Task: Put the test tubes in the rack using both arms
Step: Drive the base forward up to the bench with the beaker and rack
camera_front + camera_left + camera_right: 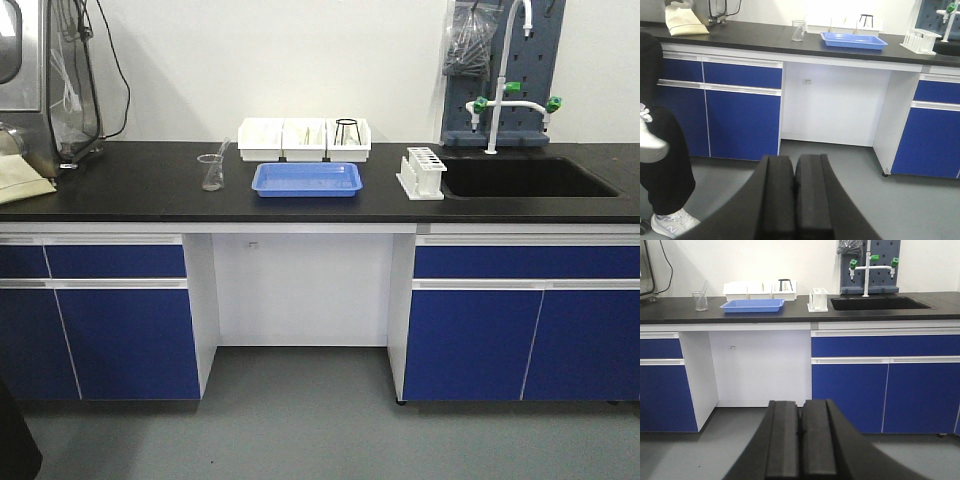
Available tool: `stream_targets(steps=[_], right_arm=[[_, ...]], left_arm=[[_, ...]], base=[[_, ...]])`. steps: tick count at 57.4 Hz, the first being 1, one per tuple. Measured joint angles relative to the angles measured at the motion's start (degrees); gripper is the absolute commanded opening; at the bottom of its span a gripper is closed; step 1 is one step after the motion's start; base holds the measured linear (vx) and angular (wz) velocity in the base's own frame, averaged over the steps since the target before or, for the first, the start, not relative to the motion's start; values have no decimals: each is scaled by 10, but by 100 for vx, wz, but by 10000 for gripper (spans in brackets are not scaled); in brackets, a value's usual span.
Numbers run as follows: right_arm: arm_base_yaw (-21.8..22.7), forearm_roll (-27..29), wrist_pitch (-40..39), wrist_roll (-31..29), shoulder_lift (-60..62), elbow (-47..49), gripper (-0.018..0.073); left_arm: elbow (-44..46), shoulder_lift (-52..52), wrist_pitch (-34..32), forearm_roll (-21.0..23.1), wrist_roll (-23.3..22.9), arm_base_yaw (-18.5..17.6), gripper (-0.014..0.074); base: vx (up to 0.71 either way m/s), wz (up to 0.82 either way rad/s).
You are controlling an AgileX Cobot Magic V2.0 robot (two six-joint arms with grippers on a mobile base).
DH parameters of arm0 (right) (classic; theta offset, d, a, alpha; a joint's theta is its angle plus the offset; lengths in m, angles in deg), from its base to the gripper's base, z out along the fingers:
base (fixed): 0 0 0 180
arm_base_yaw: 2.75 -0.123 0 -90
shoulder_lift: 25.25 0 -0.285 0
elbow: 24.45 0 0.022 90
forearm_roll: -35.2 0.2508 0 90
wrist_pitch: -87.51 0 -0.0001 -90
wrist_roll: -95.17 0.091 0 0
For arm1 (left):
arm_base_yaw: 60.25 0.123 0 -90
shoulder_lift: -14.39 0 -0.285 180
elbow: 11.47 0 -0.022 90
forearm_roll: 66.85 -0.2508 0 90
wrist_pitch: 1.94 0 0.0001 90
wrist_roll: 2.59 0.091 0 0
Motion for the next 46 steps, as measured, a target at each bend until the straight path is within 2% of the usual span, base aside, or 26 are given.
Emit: stream_targets(steps=[46], right_arm=[[0,0,0,0,0,0,-8]], left_arm=[[0,0,0,0,0,0,-4]], base=[[12,3]])
